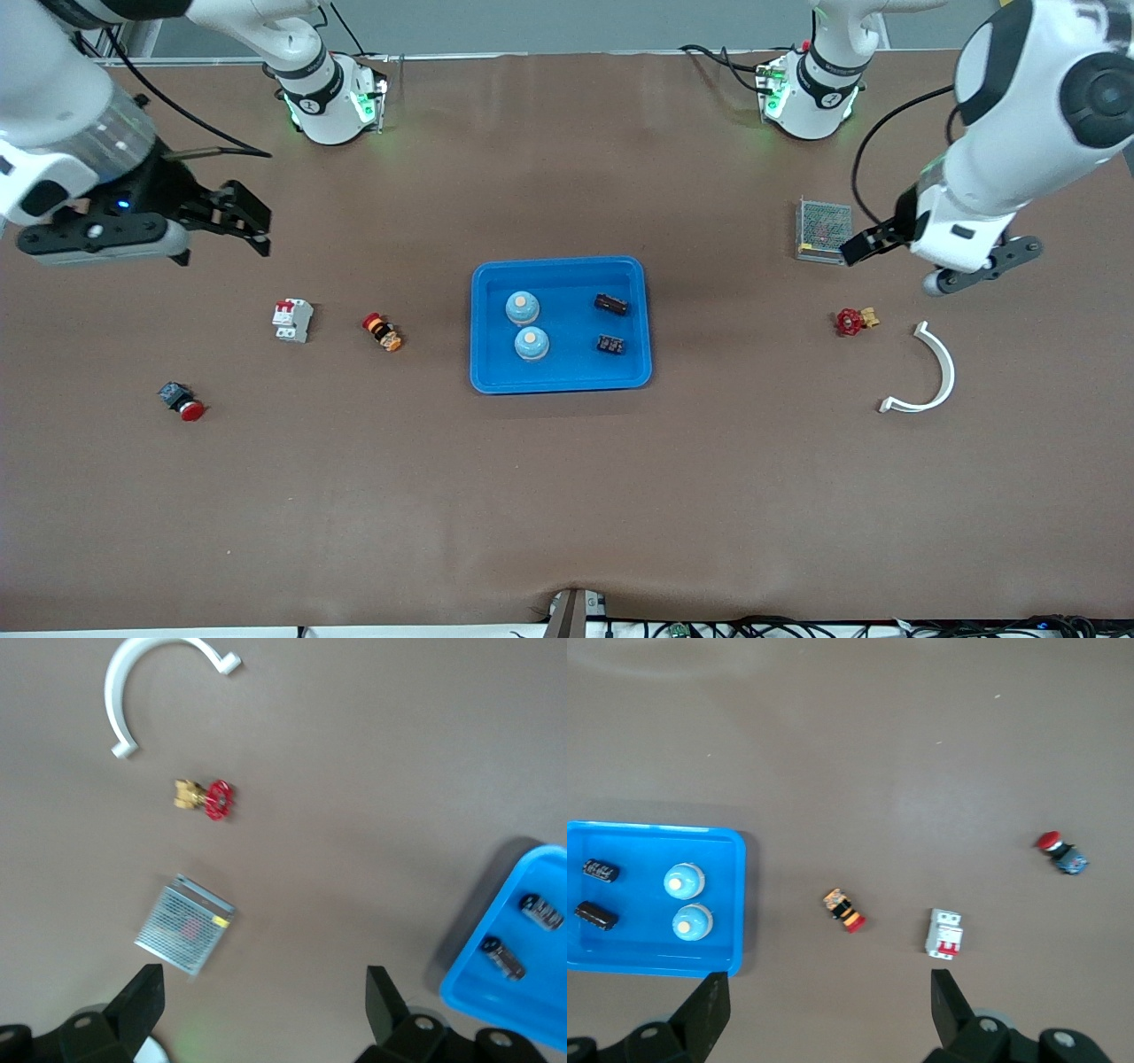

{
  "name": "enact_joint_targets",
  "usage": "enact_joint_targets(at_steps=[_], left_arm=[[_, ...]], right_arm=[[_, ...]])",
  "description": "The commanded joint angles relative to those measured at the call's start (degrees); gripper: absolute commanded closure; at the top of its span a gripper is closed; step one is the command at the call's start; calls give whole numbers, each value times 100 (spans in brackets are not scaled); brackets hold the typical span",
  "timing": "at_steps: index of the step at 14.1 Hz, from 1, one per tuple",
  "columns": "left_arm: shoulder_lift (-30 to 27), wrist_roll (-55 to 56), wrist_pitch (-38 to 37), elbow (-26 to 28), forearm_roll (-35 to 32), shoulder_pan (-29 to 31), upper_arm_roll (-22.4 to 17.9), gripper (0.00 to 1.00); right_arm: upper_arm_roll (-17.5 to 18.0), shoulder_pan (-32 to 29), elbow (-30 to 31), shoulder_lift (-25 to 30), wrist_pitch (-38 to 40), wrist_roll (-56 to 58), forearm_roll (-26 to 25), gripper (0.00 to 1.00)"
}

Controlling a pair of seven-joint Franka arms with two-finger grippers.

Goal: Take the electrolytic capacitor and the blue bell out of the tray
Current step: 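Move both grippers from rest toward the blue tray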

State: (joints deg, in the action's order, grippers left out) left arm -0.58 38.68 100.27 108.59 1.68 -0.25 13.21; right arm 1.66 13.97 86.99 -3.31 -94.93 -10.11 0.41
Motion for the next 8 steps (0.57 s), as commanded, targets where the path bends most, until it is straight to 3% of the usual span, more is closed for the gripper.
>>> enact_joint_targets(at_steps=[1, 5, 8], left_arm=[[197, 1032, 326, 180, 104, 7, 338, 0], [646, 2589, 668, 180, 104, 7, 857, 0], [971, 3494, 1116, 223, 104, -45, 1033, 0]], right_arm=[[-60, 368, -69, -353, -131, -525, 55, 0], [-60, 563, -33, -705, -202, -738, 415, 0], [-60, 720, -25, -986, -350, -747, 512, 0]])
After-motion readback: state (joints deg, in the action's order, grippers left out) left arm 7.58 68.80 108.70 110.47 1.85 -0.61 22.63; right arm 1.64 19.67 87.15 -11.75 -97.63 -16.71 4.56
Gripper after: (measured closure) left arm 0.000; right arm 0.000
